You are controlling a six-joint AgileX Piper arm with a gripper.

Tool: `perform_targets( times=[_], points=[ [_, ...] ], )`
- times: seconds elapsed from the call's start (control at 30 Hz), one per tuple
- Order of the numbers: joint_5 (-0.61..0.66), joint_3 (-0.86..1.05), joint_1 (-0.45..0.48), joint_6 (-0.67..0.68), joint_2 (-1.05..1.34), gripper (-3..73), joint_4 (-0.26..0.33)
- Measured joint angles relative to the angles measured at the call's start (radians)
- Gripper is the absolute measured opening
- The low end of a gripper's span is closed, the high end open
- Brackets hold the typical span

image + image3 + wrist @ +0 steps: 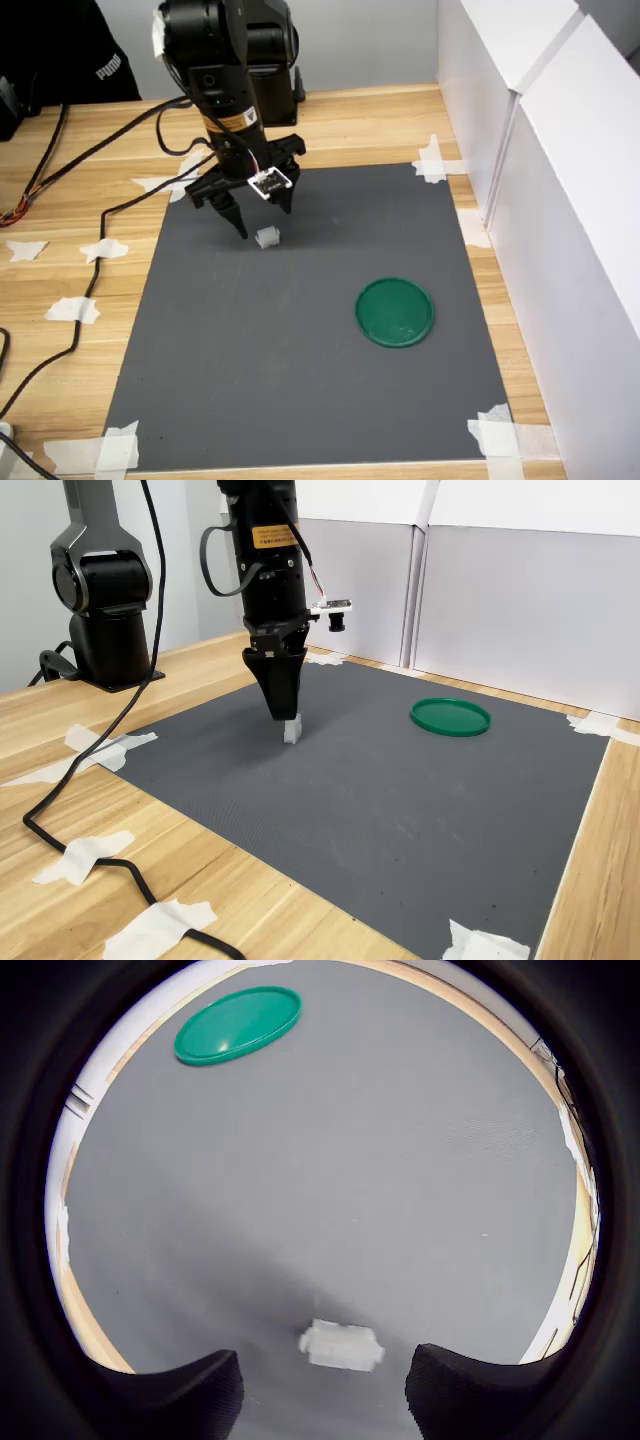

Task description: Grasp a white terminal and put it on the green lid.

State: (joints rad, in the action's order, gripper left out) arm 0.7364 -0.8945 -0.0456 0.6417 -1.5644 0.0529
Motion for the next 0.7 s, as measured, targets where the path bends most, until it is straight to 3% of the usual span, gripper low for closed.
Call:
perform_targets(
  times=[0.23,0.7],
  points=[
    [-0.034,0.000,-0.007,-0.079,-0.031,68.3,-0.053],
    [-0.051,-0.002,-0.007,-0.084,-0.087,68.2,-0.053]
  ],
)
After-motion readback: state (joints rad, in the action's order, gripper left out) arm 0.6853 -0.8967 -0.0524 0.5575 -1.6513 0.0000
